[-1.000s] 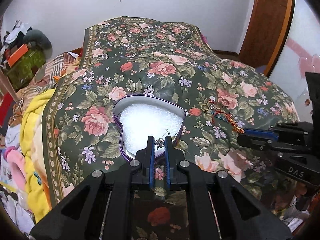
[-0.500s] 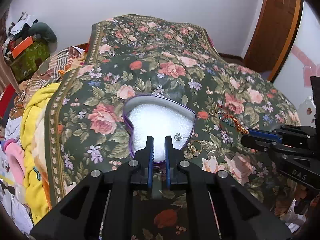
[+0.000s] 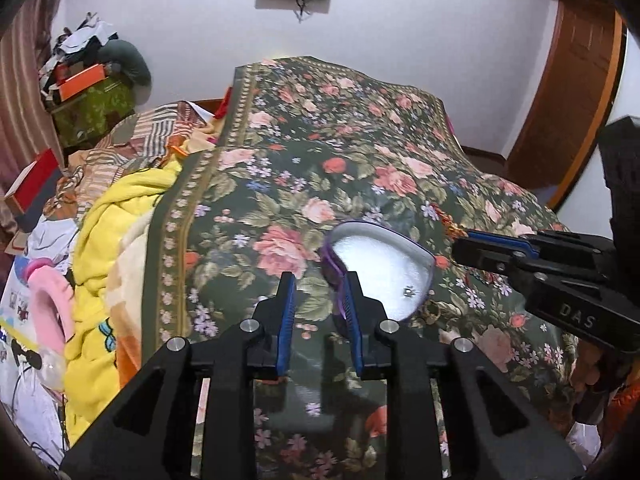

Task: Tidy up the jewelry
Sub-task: 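Lower the red bracelet onto the tin's foam and open the right tool, then grasp a gold hoop earring with the left tool while the right tool reaches for silver rings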

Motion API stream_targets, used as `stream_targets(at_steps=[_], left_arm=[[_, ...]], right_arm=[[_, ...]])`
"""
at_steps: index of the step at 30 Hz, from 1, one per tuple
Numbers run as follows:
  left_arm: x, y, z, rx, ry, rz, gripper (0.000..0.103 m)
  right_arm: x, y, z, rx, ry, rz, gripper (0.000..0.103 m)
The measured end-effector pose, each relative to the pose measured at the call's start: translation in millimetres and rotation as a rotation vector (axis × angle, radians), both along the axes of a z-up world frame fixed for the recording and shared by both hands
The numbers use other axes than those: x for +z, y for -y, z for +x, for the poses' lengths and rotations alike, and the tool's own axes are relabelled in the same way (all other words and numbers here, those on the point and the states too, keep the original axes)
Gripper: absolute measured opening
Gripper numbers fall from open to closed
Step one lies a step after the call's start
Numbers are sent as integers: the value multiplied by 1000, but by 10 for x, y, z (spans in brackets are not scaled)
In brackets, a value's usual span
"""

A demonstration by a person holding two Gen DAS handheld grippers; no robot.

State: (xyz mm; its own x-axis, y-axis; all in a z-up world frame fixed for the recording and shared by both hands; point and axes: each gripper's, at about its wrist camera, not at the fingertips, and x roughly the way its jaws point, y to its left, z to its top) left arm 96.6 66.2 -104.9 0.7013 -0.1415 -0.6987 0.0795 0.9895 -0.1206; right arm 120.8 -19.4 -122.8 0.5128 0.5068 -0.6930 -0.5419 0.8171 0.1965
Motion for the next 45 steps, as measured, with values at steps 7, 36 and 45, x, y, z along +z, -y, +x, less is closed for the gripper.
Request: stream_targets(at_steps=[7, 36, 45], left_arm=[[-81, -143, 7, 28, -12, -24, 23], [-180, 693, -62, -143, -88, -19, 32], [-432, 1033, 15, -210, -174, -25, 32]], right_arm=[[-169, -194, 96, 35, -43, -31, 10], [-123, 1203, -104, -209, -55, -78, 26], [-342, 1333, -127, -211, -115, -91, 26]])
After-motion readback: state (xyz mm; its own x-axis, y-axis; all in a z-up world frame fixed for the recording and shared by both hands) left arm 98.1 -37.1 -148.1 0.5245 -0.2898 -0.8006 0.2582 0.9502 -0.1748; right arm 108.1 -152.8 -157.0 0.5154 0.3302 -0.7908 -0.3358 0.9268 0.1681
